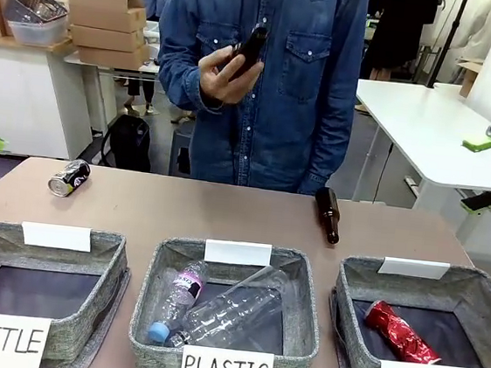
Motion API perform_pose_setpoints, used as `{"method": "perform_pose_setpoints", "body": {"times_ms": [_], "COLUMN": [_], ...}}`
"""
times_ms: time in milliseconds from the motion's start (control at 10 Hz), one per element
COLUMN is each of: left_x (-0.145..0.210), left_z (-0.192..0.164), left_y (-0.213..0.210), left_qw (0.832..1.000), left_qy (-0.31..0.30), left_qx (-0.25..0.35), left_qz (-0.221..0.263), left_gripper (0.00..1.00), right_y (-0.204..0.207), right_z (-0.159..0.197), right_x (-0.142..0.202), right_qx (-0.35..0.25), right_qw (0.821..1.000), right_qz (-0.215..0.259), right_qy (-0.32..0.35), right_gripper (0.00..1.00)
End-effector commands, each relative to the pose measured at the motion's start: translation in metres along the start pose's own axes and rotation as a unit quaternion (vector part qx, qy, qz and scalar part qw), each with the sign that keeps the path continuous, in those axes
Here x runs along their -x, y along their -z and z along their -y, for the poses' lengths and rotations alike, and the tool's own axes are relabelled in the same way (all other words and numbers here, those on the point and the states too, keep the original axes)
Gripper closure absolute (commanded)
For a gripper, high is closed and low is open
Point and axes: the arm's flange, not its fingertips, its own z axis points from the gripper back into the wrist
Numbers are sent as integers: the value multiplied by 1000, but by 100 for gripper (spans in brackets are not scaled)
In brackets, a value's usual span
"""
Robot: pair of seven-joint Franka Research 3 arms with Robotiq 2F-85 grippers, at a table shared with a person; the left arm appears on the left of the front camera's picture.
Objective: Sort the can waste into the basket.
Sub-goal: Pick up the can waste from the table and place it in the right Fabric basket.
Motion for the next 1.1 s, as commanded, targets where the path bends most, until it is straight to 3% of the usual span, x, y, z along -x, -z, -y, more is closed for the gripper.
{"method": "perform_pose_setpoints", "body": {"times_ms": [0, 200, 500, 700, 1000], "left_x": [-45, -63, -59, -38, 28], "left_z": [-24, -40, -50, -47, -36], "left_y": [73, 116, 114, 53, -77], "left_qw": [998, 995, 994, 995, 993], "left_qy": [-18, -32, -54, -49, -32], "left_qx": [-41, -31, -26, -28, 76], "left_qz": [-45, -93, -87, -83, -80], "left_gripper": [0, 0, 0, 0, 0], "right_y": [-2, -2, -2, -2, -2], "right_z": [0, 0, 0, 0, 0], "right_x": [0, 0, 0, 0, 0], "right_qx": [3, 3, 3, 3, 3], "right_qw": [1000, 1000, 1000, 1000, 1000], "right_qz": [-4, -4, -4, -4, -4], "right_qy": [-14, -14, -14, -14, -14], "right_gripper": [0, 0, 0, 0, 0]}}
